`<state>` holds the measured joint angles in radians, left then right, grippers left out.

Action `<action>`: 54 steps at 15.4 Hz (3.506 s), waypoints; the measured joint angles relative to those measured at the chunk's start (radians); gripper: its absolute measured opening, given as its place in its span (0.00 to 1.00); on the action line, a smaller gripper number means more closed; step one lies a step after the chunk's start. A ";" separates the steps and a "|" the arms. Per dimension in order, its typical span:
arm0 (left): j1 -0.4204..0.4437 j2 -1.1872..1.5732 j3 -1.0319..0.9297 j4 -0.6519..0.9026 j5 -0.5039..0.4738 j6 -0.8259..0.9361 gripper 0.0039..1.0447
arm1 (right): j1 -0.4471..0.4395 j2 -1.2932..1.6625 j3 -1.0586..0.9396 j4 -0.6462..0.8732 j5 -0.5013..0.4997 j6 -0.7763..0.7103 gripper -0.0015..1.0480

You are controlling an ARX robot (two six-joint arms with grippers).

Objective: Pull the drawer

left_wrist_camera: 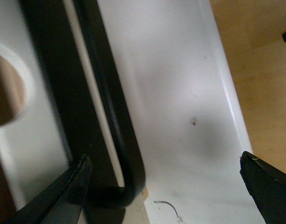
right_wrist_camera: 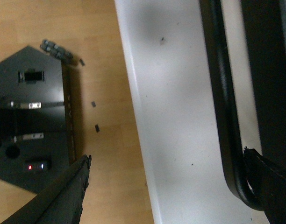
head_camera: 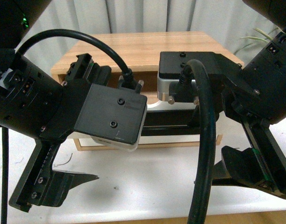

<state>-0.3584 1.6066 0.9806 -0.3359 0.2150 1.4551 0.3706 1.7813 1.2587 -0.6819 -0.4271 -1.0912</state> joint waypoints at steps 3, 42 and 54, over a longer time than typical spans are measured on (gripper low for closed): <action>-0.007 -0.129 -0.089 0.145 0.079 -0.123 0.94 | -0.042 -0.128 -0.096 0.153 -0.077 0.120 0.94; 0.358 -1.598 -0.969 0.332 -0.216 -1.455 0.19 | -0.371 -1.778 -1.246 0.678 0.427 1.091 0.17; 0.358 -1.598 -0.969 0.332 -0.216 -1.455 0.94 | -0.371 -1.778 -1.246 0.678 0.427 1.091 0.94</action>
<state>-0.0002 0.0090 0.0116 -0.0044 -0.0006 0.0002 -0.0002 0.0036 0.0124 -0.0040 0.0002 -0.0002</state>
